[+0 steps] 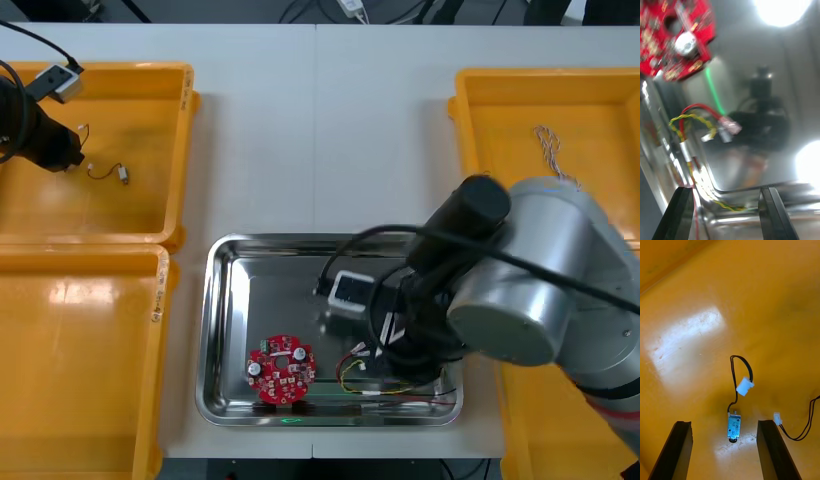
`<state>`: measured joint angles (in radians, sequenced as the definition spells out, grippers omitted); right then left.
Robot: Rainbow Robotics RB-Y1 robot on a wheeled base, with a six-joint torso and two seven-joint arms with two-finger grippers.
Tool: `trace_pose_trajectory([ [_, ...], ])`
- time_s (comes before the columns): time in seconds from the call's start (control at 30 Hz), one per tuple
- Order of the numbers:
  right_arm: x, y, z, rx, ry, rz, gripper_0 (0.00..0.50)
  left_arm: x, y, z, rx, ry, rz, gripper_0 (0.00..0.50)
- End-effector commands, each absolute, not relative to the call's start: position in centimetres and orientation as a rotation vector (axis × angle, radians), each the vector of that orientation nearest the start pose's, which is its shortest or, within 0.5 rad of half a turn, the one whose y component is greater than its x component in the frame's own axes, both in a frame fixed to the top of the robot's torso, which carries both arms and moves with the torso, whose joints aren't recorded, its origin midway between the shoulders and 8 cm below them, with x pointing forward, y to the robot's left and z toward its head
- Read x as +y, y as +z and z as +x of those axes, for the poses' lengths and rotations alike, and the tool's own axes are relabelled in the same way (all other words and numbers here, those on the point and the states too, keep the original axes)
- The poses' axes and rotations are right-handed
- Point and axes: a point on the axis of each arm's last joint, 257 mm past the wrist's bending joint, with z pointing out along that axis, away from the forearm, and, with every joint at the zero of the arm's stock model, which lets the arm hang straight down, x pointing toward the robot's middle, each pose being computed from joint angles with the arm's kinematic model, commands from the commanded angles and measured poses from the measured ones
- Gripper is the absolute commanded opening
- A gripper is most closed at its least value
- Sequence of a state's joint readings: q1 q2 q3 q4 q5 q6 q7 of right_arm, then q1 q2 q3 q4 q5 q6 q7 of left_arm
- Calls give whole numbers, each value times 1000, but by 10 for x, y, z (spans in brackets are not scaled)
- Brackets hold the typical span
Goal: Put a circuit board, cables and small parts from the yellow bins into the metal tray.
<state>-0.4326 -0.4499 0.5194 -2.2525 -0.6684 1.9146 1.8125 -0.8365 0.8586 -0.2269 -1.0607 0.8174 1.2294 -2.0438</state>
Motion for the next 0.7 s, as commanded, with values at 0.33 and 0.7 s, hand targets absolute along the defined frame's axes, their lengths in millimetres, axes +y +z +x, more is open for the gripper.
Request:
trace_pose_trajectory([
  [0.33, -142, -117, 400, 2164, -55, -1267, 500, 420, -177, 604, 2393, 288, 743, 500],
  [0.7, -225, -54, 441, 2217, -114, -1036, 500, 421, -184, 605, 2392, 245, 712, 500],
])
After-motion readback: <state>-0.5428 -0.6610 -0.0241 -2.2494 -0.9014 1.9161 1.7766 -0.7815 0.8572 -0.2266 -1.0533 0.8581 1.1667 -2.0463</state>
